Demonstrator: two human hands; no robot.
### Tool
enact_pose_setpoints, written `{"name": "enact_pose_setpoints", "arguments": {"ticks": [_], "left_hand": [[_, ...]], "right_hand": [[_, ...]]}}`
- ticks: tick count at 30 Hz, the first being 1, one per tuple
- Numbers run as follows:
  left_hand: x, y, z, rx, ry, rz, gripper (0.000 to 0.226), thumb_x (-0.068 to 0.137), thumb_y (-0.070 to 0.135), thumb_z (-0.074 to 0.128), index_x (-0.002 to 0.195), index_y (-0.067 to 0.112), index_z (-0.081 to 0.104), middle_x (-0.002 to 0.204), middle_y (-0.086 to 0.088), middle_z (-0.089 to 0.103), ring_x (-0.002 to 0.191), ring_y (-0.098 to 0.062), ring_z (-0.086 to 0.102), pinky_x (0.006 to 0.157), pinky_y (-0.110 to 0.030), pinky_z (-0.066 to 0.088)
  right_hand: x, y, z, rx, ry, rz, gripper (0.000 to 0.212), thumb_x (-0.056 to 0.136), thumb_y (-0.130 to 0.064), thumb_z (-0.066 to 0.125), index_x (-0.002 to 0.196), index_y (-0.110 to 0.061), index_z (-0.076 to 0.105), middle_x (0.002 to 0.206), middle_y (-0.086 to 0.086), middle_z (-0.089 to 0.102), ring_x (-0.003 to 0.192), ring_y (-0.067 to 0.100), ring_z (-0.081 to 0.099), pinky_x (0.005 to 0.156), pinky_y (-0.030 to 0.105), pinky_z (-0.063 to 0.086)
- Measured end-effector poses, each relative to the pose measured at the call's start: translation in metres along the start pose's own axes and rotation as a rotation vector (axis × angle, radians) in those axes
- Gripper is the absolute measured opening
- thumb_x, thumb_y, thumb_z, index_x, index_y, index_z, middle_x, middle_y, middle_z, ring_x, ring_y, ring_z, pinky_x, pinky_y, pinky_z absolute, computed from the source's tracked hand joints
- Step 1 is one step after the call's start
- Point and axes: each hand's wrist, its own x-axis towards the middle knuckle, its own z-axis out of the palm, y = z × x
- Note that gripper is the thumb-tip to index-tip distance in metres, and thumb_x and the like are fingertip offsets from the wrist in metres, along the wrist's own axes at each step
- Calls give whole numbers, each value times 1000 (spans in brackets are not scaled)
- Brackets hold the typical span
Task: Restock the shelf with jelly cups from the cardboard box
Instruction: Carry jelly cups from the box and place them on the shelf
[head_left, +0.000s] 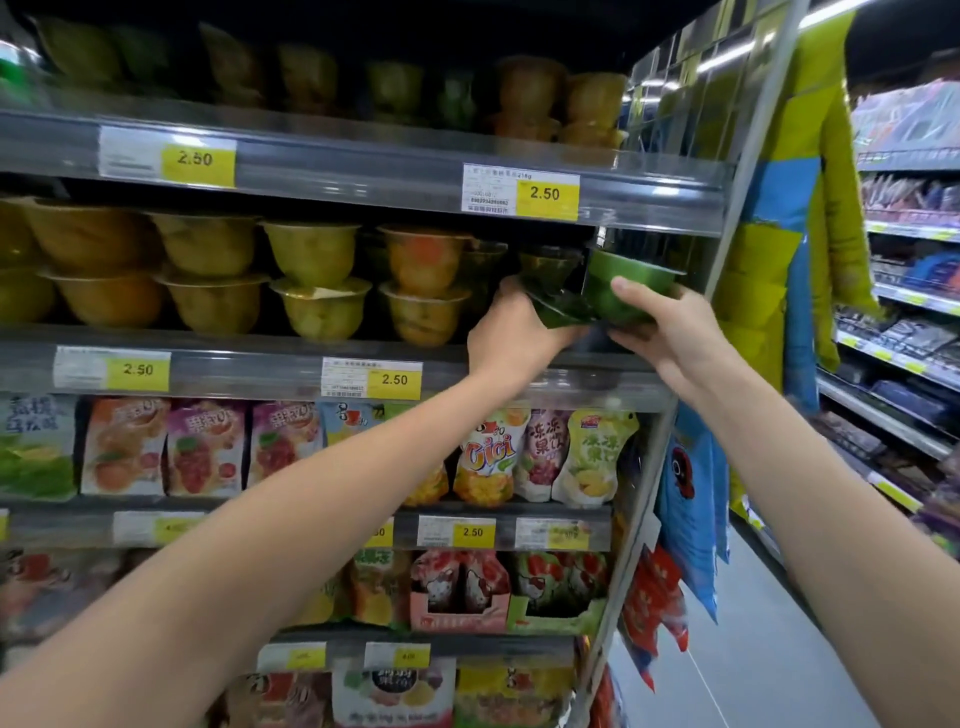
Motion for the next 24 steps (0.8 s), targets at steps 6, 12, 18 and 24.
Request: {"name": "enact_pose_setpoints", "arguments": {"ticks": [6, 12, 18, 24], "left_hand": [[1, -8, -2, 54, -17, -16, 65, 79, 51, 68, 129, 16, 43, 128, -2, 55, 113, -24, 57, 80, -33, 45], [-8, -19, -13, 186, -4, 7, 53, 90, 43, 59, 131, 15, 42, 123, -3, 60, 112, -26, 56, 78, -34, 44], [-16, -28, -23, 259, 14, 5, 38, 91, 36, 57, 121, 14, 49, 112, -4, 65, 104, -28, 60, 77, -37, 51], [-24, -29, -31, 274, 11, 27, 33, 94, 30, 53, 122, 12, 50, 121, -5, 62, 112, -25, 57, 83, -39, 47]], "right_hand": [[20, 15, 19, 107, -65, 65, 27, 84, -10, 69, 110, -13, 62, 113, 10, 68, 110, 28, 63, 87, 42, 54], [22, 17, 39, 154, -98, 55, 34, 82, -10, 71, 114, -12, 62, 107, 5, 70, 105, 23, 65, 87, 38, 54], [19, 18, 56, 125, -133, 33, 46, 81, -11, 73, 124, -10, 58, 113, 6, 69, 106, 21, 65, 91, 37, 52], [16, 18, 66, 88, -162, 8, 47, 82, -7, 72, 126, -6, 55, 112, 6, 68, 101, 19, 66, 85, 33, 55]]}}
